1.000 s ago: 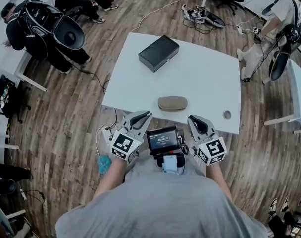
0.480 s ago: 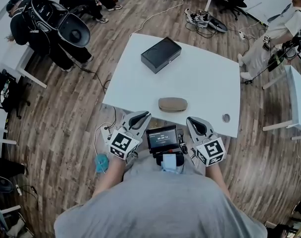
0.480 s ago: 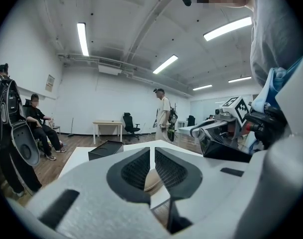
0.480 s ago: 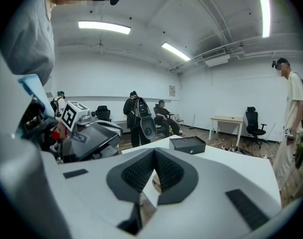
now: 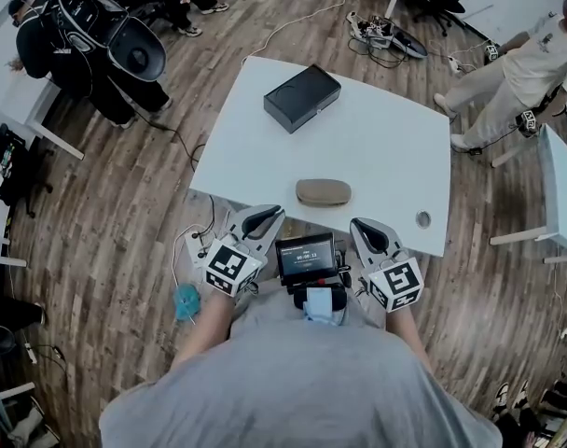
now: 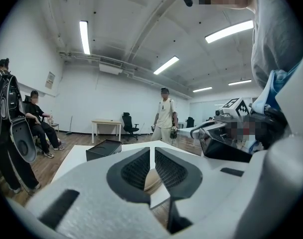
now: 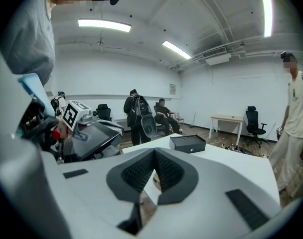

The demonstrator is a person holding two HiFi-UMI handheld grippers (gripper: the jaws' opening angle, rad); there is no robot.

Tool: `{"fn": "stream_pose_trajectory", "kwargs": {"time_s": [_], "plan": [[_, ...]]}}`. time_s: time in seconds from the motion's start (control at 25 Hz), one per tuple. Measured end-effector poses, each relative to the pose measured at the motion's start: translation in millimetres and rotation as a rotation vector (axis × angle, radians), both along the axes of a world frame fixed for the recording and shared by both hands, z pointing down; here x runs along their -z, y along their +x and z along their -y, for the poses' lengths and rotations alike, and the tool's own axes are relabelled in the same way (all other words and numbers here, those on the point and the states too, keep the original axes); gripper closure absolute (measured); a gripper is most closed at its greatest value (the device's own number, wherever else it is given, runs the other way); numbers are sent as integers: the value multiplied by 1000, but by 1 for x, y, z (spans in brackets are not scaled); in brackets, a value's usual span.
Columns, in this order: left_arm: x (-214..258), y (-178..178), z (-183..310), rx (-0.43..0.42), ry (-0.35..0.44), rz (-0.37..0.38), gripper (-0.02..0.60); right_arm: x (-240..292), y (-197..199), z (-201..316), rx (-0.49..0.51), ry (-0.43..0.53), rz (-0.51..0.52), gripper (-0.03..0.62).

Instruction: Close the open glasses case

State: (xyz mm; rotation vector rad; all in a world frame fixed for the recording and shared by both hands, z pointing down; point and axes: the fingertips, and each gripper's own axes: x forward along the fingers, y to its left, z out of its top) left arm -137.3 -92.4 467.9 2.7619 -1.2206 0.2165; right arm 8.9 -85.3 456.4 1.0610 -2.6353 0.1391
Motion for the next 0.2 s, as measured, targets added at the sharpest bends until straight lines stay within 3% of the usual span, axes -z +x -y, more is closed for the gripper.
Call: {"fn": "stream_pose_trajectory", "kwargs": {"time_s": [0.2], "plan": [[0,2,3,-4,2,-7,538,1,-2,5,-5,5,7,565]]}}
